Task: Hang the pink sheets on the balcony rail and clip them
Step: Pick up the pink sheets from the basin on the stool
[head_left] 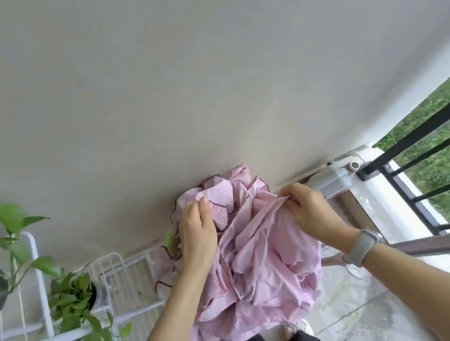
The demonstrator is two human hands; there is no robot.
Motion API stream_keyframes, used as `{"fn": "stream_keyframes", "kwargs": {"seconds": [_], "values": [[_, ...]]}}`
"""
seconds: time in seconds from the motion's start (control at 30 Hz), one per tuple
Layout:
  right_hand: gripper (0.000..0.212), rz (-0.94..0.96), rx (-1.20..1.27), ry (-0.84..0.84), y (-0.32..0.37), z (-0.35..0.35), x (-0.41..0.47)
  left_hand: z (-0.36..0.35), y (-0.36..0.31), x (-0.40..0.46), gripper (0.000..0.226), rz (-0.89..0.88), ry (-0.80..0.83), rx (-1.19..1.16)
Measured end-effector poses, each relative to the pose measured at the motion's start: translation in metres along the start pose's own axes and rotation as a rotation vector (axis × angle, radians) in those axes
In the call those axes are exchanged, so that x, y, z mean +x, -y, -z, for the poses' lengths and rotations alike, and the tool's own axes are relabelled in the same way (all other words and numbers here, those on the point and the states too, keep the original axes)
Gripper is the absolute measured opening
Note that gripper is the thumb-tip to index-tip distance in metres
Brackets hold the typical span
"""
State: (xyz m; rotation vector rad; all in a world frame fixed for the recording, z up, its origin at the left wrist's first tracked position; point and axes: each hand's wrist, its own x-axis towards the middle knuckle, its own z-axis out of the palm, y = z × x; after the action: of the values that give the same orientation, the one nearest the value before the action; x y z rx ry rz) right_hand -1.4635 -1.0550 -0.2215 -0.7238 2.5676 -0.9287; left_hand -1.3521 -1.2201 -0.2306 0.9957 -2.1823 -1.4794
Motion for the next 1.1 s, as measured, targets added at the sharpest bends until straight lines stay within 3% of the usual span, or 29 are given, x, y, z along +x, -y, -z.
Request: {"fn": "stream_keyframes", "kwargs": {"seconds": [0.2, 0.33, 0.4, 0.47, 0.53, 0.57, 0.63, 0.77, 0.93, 1.1], "values": [[0.016, 0.107, 0.118, -0.223, 0.087, 0.098, -0.002, 0.039, -0.127, 0.004, 0.032, -0.147, -0.013, -0.078], [0.018, 0.201, 0.215, -0.489, 0.137, 0.164, -0.014, 0.064, -0.192, 0.001, 0.009, -0.322, -0.016, -0.198], [0.02, 0.239, 0.247, -0.551, 0.147, 0.178, -0.026, 0.065, -0.193, 0.002, 0.034, -0.262, 0.048, 0.0], [0.02, 0.239, 0.25, -0.56, 0.147, 0.179, -0.039, 0.056, -0.177, 0.003, 0.037, -0.142, 0.191, 0.298], [0.02, 0.225, 0.236, -0.538, 0.138, 0.169, -0.053, 0.041, -0.147, -0.003, 0.045, -0.003, 0.365, 0.436], [0.02, 0.216, 0.226, -0.519, 0.132, 0.163, -0.059, 0.033, -0.133, -0.008, 0.051, 0.062, 0.391, 0.438], [0.021, 0.201, 0.211, -0.468, 0.118, 0.153, -0.071, 0.022, -0.112, -0.019, 0.049, 0.109, 0.291, 0.404], [0.026, 0.092, 0.194, -0.332, 0.098, 0.145, -0.084, 0.023, -0.11, -0.034, 0.038, -0.084, 0.097, 0.322], [0.026, 0.113, 0.175, -0.326, 0.117, 0.161, -0.083, 0.038, -0.164, -0.045, 0.025, -0.358, 0.09, 0.232], [0.018, 0.168, 0.255, -0.414, 0.153, 0.185, -0.078, 0.061, -0.237, -0.054, 0.02, -0.495, 0.08, 0.149]]}}
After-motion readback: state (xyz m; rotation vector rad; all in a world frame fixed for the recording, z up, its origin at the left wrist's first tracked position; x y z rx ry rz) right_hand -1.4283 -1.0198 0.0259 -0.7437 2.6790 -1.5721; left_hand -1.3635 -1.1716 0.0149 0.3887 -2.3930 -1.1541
